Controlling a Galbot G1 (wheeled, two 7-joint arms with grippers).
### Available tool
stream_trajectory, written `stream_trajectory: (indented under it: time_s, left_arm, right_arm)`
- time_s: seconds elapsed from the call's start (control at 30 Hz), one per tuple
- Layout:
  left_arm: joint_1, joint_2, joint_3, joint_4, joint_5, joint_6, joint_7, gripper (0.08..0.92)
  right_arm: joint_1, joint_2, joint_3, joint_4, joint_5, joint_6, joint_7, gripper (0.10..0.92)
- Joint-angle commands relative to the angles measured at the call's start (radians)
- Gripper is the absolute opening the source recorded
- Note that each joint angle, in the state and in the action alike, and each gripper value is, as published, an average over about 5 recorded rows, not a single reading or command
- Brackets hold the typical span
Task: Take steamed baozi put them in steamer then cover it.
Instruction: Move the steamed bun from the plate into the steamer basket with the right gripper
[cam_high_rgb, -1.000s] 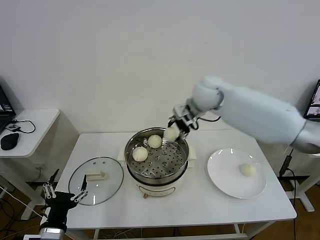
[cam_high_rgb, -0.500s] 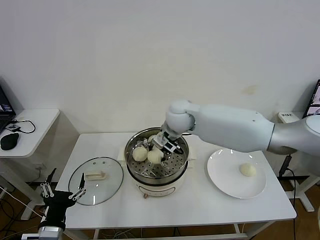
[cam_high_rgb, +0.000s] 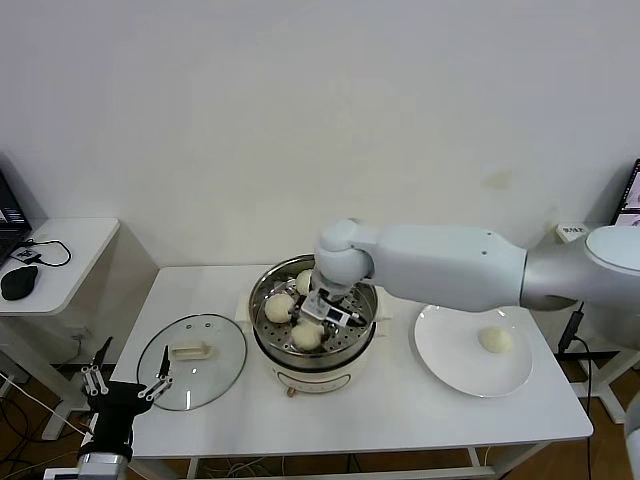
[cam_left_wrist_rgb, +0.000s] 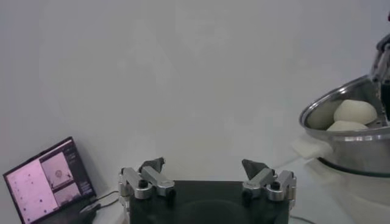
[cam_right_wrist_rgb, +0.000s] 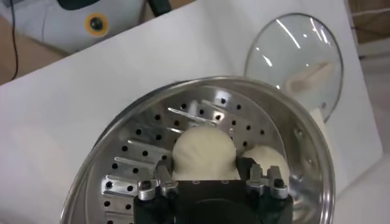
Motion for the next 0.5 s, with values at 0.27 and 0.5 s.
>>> stream_trajectory:
  time_s: [0.27,0.5]
  left_arm:
    - [0.008,-0.004,0.003,-0.007,0.002,-0.004,-0.002,0.823]
    - [0.01,0.004,-0.001,-0.015,0.001,-0.004,-0.002,0.823]
  right_arm:
    - [0.006,-0.007,-0.004,0.029,-0.02,0.034,0.005,0.75]
    - [0.016,-0.075,0.099,0.01,-0.007,0.021,-0.014,0.822]
